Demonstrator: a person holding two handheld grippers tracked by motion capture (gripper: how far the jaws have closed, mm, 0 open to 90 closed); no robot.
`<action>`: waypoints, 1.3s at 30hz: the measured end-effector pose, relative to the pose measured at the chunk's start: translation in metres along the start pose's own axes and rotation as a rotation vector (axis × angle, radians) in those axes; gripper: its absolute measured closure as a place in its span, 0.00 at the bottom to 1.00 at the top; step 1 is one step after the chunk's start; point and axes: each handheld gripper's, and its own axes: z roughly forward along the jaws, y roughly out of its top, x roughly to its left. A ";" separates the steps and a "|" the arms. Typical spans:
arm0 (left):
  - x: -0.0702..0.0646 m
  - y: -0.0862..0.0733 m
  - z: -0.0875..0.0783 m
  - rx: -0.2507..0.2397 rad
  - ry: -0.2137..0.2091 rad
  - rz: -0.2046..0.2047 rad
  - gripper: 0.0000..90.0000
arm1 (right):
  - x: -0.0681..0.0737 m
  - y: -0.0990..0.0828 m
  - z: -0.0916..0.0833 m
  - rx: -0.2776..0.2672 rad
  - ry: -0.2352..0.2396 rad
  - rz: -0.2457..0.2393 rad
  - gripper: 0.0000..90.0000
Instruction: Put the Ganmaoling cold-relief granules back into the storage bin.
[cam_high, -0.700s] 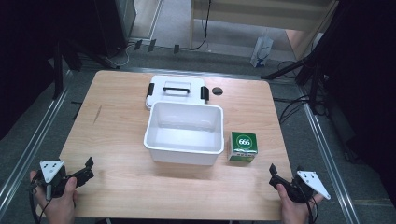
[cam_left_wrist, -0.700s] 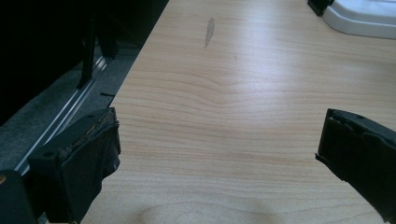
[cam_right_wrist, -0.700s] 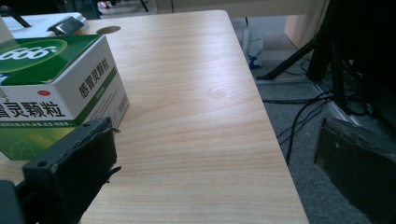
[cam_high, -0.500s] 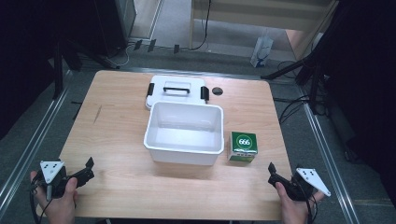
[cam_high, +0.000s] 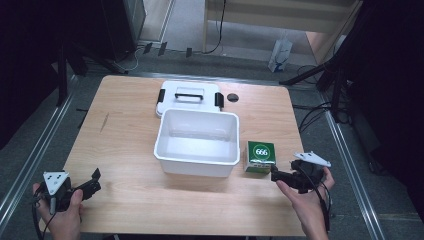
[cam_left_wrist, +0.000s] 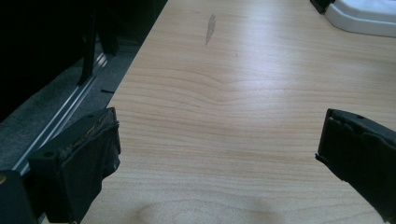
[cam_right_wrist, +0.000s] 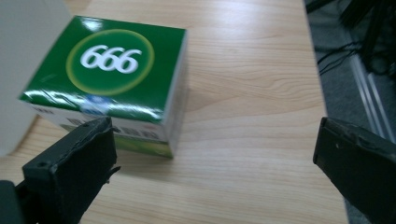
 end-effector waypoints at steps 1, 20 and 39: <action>0.000 0.000 0.000 0.001 0.001 -0.004 0.00 | 0.005 0.012 0.003 0.057 0.005 0.001 0.00; 0.000 0.001 0.002 0.020 0.010 -0.018 0.00 | 0.042 0.101 0.055 0.479 0.011 0.113 0.00; 0.000 0.001 0.003 0.028 0.009 -0.011 0.00 | 0.064 0.091 0.088 0.628 -0.050 0.065 0.00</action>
